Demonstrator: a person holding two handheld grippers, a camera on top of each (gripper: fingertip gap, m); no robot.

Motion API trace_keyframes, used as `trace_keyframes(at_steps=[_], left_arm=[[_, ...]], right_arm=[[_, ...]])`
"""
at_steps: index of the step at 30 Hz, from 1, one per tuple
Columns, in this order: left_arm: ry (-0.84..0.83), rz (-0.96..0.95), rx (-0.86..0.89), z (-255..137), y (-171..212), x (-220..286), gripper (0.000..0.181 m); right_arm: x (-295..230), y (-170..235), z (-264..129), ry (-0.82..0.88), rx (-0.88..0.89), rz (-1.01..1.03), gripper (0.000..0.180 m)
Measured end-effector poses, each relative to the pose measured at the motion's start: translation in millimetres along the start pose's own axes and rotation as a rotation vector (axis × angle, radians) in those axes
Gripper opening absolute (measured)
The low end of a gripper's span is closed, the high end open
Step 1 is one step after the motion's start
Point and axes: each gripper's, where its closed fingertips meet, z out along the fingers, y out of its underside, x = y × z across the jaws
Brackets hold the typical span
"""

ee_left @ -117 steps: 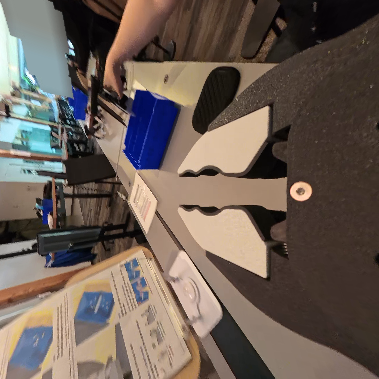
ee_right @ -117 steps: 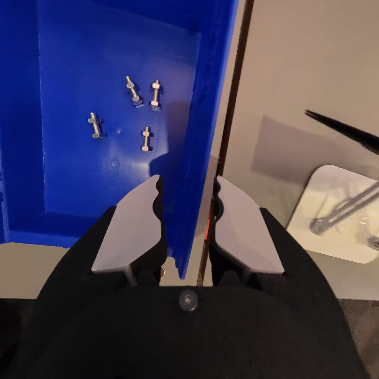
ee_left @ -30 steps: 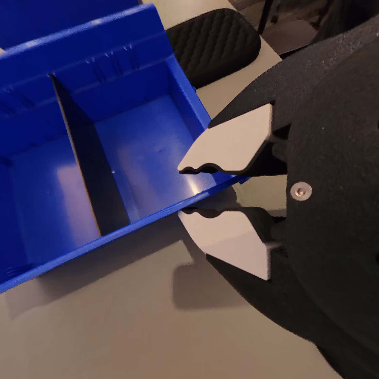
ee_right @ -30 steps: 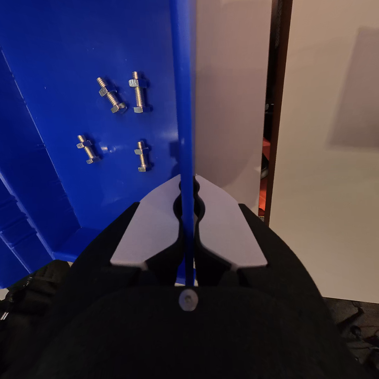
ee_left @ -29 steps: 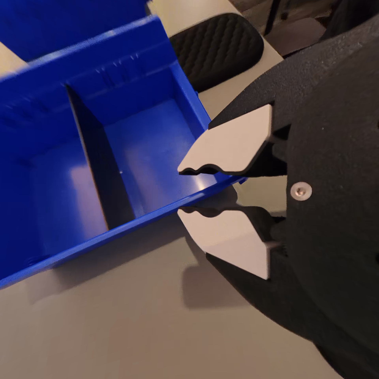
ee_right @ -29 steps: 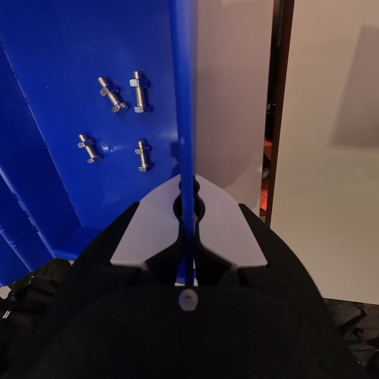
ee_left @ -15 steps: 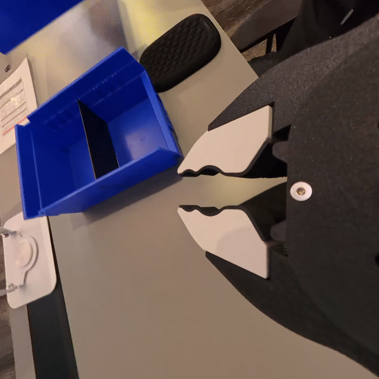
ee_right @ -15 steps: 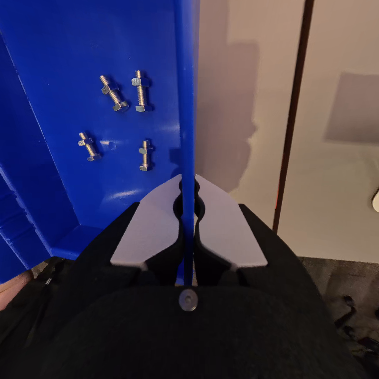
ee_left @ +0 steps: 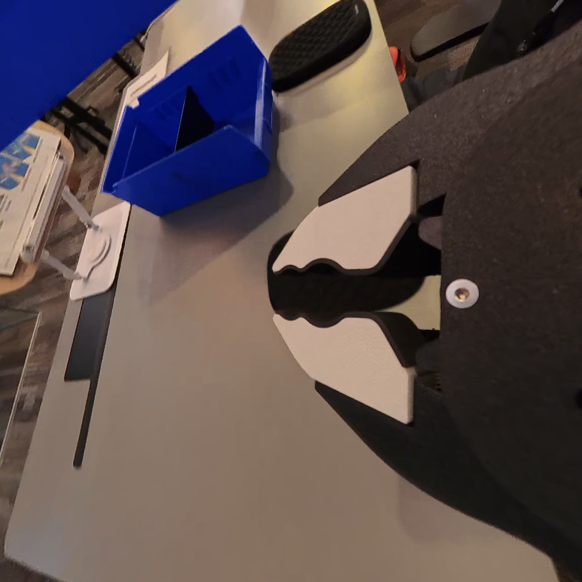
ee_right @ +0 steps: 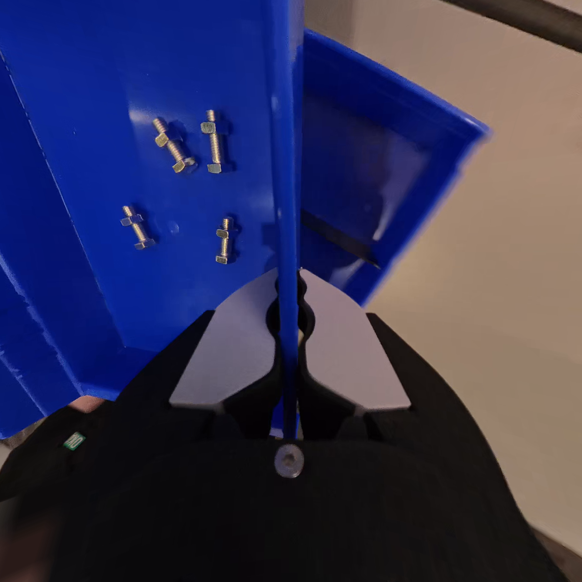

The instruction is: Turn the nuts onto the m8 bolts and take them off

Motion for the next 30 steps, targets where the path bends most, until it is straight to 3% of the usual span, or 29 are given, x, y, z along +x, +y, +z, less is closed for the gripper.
trace_keyframes(at_steps=[8, 16, 23, 27, 30], left_arm=[[-0.068, -0.069, 0.066, -67, 19, -71, 0.031], [-0.006, -0.14, 0.181, -97, 23, -85, 0.033], [0.033, -0.191, 0.19, -63, 25, -85, 0.045], [-0.038, -0.13, 0.132, -26, 26, -80, 0.061], [-0.11, -0.09, 0.082, 9, 28, -85, 0.062]], right_arm=[[-185, -83, 109, -0.134, -0.029, -0.228, 0.005], [-252, -108, 228, -0.073, -0.096, -0.256, 0.005], [-265, -108, 284, -0.043, -0.135, -0.226, 0.005], [-270, -103, 306, -0.012, -0.149, -0.223, 0.005], [-278, -101, 317, -0.01, -0.154, -0.217, 0.005]])
